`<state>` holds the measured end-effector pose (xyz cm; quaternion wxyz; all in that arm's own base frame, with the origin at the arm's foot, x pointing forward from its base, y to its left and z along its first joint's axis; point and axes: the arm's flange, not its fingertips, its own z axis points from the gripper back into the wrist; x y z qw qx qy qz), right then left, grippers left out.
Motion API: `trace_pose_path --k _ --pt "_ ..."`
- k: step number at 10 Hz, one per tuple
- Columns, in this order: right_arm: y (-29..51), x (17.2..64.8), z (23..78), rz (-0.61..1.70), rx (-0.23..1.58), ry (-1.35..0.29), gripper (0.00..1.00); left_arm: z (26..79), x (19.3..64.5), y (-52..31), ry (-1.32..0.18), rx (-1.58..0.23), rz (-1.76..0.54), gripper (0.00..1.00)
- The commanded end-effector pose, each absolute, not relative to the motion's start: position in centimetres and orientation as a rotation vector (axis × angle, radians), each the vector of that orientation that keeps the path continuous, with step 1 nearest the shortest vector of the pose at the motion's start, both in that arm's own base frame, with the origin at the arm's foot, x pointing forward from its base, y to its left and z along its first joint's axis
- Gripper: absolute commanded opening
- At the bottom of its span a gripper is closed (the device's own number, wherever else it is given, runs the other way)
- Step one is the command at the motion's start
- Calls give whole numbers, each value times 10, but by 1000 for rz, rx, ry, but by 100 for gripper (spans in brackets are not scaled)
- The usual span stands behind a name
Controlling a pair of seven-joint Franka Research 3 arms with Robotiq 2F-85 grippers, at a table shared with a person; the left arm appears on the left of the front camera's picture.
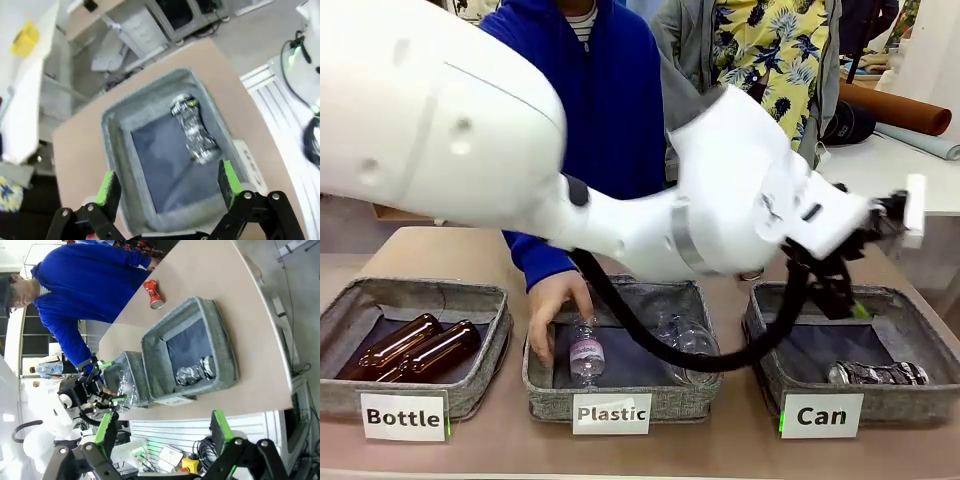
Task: Sort the can waste into the basket.
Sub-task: Pick up the can waste from the table and place it in the right Fabric basket.
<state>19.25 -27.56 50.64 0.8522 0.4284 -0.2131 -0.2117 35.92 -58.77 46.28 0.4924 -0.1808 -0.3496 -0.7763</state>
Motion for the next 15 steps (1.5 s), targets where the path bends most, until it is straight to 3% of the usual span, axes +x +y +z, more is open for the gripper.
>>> trace_pose_path --k 1,9,10,12,15 --pt "-240 239 499 -398 939 -451 100 497 359 -549 -728 -488 -1792 100" --pt "-224 257 499 -391 961 -436 100 517 369 -512 -799 -636 -1636 100" --pt "-211 271 499 -347 996 -420 100 539 366 -485 -776 -750 -1392 100" --pt "-178 305 502 -261 1020 -346 100 564 359 -421 -774 -718 -1324 100" --pt "-111 359 509 -129 1079 -251 100 586 362 -294 -569 -787 -1142 100"
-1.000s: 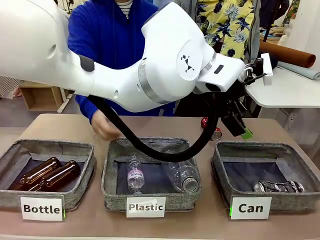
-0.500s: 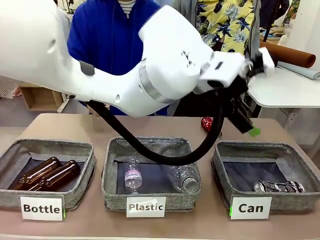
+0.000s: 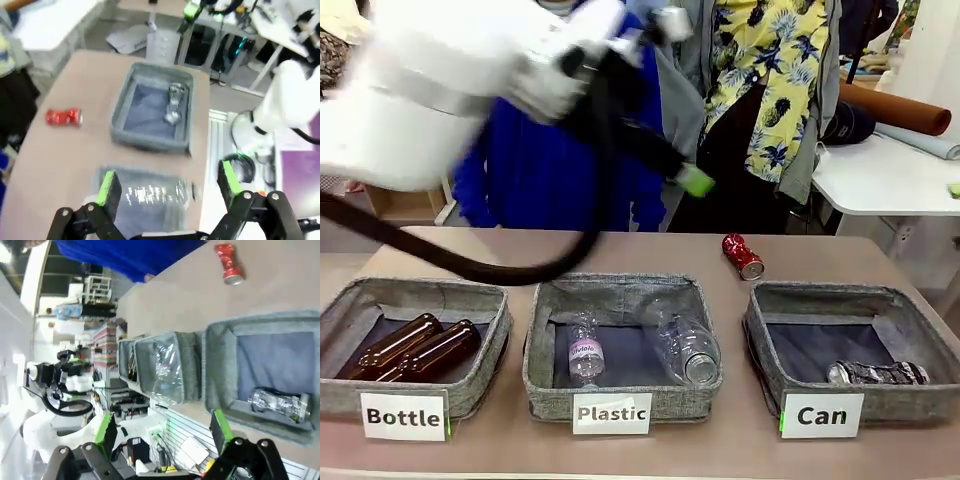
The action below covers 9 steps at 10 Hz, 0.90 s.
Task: Sort the can waste into the basket.
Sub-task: Pick up the can waste from the table and place it in the right Fabric basket.
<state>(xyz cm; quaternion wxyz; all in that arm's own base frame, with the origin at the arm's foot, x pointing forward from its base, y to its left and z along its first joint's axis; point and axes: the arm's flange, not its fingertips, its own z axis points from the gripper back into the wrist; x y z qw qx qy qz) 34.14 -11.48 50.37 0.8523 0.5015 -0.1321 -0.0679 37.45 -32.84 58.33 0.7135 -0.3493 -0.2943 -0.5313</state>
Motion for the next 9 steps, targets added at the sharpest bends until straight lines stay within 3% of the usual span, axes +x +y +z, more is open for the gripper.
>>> trace_pose_path --k 1,2,5,9 --pt "-84 376 505 -140 1054 -201 100 590 365 -251 -518 -857 -1060 100" --pt "-60 392 498 -152 1028 -163 100 589 370 -205 -474 -964 -954 100" --pt "-4 431 481 -277 1086 -143 100 541 354 -55 -557 -1105 -528 100" --pt "-7 453 479 -255 1211 -116 100 462 292 76 -819 -1255 -106 100"
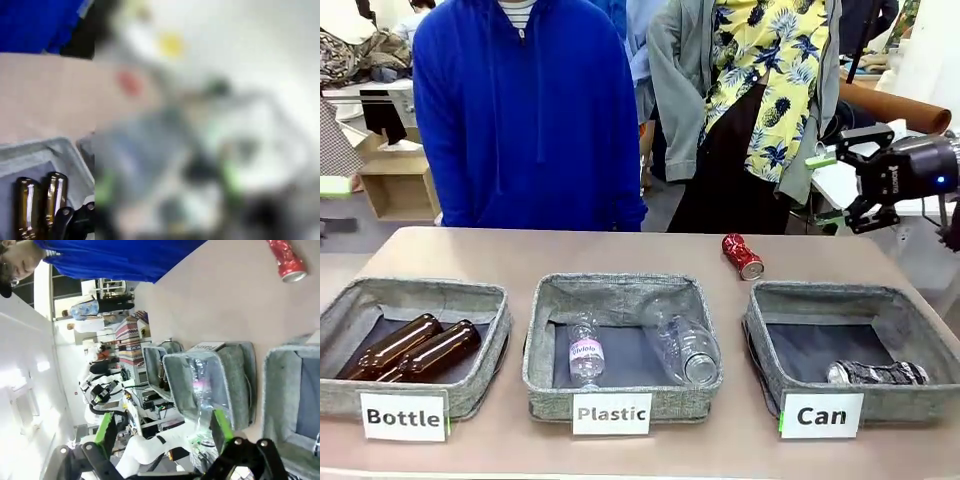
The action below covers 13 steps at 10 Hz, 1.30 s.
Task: Sort the can waste into the basket.
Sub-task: Pick up the can waste from the table and place it in the right Fabric basket.
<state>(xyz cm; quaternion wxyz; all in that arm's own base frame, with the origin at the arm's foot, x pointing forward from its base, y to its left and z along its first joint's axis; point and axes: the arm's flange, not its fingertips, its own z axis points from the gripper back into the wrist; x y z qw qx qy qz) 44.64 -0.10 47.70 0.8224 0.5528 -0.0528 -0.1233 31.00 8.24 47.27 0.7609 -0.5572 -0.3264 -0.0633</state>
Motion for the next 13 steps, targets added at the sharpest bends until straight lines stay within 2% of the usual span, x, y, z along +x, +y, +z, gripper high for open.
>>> trace_pose_path --k 1,2,12,13 --pt "-13 456 476 -300 1104 -125 100 450 288 86 -880 -1233 -63 100" --pt "-1 446 477 -262 1176 -112 100 473 310 82 -710 -1213 -138 100" --pt "-4 449 476 -264 1166 -111 100 473 310 82 -710 -1213 -138 100" --pt "40 478 473 -111 780 -82 100 473 310 82 -710 -1213 -138 100"
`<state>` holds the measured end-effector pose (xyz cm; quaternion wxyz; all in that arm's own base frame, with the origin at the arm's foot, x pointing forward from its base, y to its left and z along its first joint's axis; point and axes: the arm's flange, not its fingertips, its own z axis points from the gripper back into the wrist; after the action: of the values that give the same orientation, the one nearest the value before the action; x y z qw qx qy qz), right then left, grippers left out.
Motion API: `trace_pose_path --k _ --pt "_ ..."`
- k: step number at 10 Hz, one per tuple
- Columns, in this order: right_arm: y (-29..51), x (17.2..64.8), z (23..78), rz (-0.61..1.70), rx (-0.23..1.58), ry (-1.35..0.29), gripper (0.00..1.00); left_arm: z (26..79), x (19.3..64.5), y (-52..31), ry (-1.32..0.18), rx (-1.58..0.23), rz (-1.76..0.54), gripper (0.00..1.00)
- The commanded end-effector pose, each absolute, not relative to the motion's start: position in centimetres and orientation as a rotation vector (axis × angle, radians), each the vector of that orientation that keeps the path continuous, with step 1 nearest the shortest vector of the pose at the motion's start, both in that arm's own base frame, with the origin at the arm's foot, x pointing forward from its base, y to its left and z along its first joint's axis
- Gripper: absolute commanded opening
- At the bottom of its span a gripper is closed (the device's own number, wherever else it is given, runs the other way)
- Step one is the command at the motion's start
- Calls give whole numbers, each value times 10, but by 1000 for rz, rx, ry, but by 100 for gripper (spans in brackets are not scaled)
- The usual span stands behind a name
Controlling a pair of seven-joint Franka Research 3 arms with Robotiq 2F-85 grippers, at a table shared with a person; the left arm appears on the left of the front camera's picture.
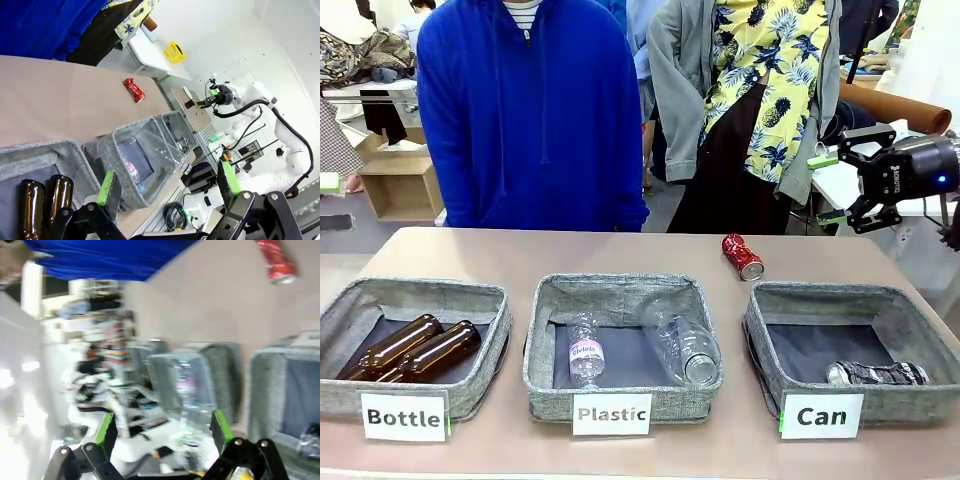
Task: Sort the can waste into the basket.
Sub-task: Pick up the can waste from the table and place it in the right Fabric basket.
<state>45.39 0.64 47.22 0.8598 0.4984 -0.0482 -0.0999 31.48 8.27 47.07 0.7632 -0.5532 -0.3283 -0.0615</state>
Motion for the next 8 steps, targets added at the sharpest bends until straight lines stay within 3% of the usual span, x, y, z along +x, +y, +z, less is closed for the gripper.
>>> trace_pose_path --k 1,2,3,4,5,6,7,8 --pt "59 516 460 -139 430 -147 100 473 310 82 -710 -1213 -138 100" --pt "63 542 441 -158 185 -136 100 473 310 82 -710 -1213 -138 100" --pt "71 556 422 -134 136 -114 100 473 310 82 -710 -1213 -138 100" --pt "79 561 406 -102 137 -159 100 473 310 82 -710 -1213 -138 100" --pt "82 556 404 -63 284 -175 100 473 310 82 -710 -1213 -138 100" --pt "68 532 439 -29 592 -219 100 473 310 82 -710 -1213 -138 100" --pt "84 558 389 -55 321 -184 100 473 310 82 -710 -1213 -138 100" --pt "82 557 395 -48 367 -198 100 473 310 82 -710 -1213 -138 100"
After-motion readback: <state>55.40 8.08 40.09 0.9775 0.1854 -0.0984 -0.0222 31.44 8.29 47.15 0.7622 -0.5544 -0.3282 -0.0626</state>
